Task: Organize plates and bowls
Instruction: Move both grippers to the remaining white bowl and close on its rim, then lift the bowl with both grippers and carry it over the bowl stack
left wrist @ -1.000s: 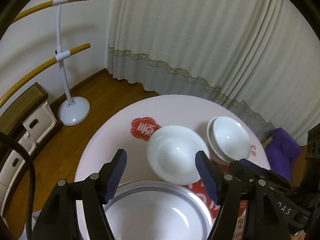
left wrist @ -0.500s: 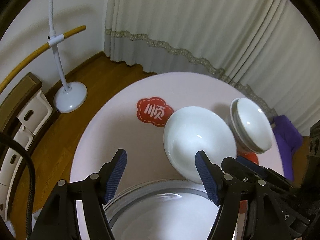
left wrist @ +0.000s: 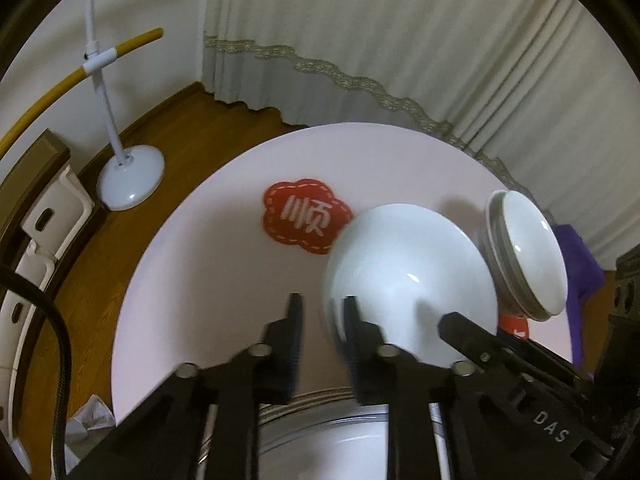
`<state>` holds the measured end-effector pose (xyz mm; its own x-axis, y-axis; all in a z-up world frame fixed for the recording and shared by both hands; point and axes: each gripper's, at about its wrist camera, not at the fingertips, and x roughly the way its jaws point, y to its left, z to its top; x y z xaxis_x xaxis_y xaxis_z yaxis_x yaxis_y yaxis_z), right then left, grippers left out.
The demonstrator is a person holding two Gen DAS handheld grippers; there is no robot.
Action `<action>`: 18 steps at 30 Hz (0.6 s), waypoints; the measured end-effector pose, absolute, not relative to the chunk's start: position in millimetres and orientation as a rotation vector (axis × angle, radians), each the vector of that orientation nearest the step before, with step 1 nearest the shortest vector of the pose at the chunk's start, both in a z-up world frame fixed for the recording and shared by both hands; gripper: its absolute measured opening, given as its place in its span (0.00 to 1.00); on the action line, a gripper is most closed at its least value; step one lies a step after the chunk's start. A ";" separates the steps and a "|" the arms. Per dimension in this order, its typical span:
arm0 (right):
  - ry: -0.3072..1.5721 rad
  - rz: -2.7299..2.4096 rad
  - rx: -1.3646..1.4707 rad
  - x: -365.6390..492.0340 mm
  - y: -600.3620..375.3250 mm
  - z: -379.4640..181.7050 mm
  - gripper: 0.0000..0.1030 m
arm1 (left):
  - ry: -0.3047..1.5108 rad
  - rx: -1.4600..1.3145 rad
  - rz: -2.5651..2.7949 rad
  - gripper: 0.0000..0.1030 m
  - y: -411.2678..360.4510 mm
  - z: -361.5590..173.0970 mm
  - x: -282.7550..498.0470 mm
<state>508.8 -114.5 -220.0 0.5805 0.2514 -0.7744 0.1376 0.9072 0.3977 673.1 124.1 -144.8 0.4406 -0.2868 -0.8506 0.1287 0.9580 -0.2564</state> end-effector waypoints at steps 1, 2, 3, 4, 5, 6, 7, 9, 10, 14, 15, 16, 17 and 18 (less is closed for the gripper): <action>0.957 0.070 0.443 509.7 -114.0 -219.7 0.23 | 1.084 -0.148 -0.258 0.07 121.5 -144.3 672.6; 0.957 0.069 0.440 508.7 -113.0 -220.1 0.23 | 1.077 -0.125 -0.251 0.07 118.3 -142.8 671.5; 0.958 0.068 0.438 508.3 -113.1 -220.6 0.23 | 1.072 -0.116 -0.250 0.07 116.4 -142.6 671.3; 0.957 0.069 0.440 507.5 -113.6 -221.4 0.22 | 1.067 -0.116 -0.253 0.06 115.3 -142.3 670.5; 0.956 0.071 0.446 507.3 -114.7 -222.1 0.21 | 1.061 -0.120 -0.259 0.06 115.3 -140.5 668.9; 0.955 0.077 0.454 506.5 -115.9 -222.6 0.21 | 1.053 -0.117 -0.260 0.06 114.8 -139.7 667.6; 0.955 0.083 0.456 505.9 -116.6 -223.2 0.21 | 1.047 -0.114 -0.261 0.05 114.2 -139.8 665.5; 0.956 0.090 0.467 505.5 -117.3 -224.2 0.20 | 1.032 -0.113 -0.267 0.05 113.5 -137.2 663.1; 0.954 0.092 0.466 504.4 -117.4 -223.7 0.20 | 1.024 -0.114 -0.267 0.04 113.0 -134.7 661.4; 0.941 0.108 0.458 502.0 -116.5 -216.7 0.20 | 0.993 -0.106 -0.262 0.04 112.1 -123.7 651.9; 0.933 0.111 0.457 500.3 -116.4 -214.1 0.20 | 0.989 -0.109 -0.262 0.04 112.3 -121.3 649.3; 0.928 0.114 0.458 498.9 -116.5 -211.6 0.20 | 0.987 -0.110 -0.261 0.04 112.7 -121.5 648.8; 0.924 0.118 0.457 498.0 -116.2 -209.1 0.20 | 0.979 -0.114 -0.261 0.04 113.2 -117.9 644.9; 0.916 0.125 0.456 496.2 -116.2 -205.4 0.20 | 0.971 -0.118 -0.261 0.04 113.5 -114.7 641.5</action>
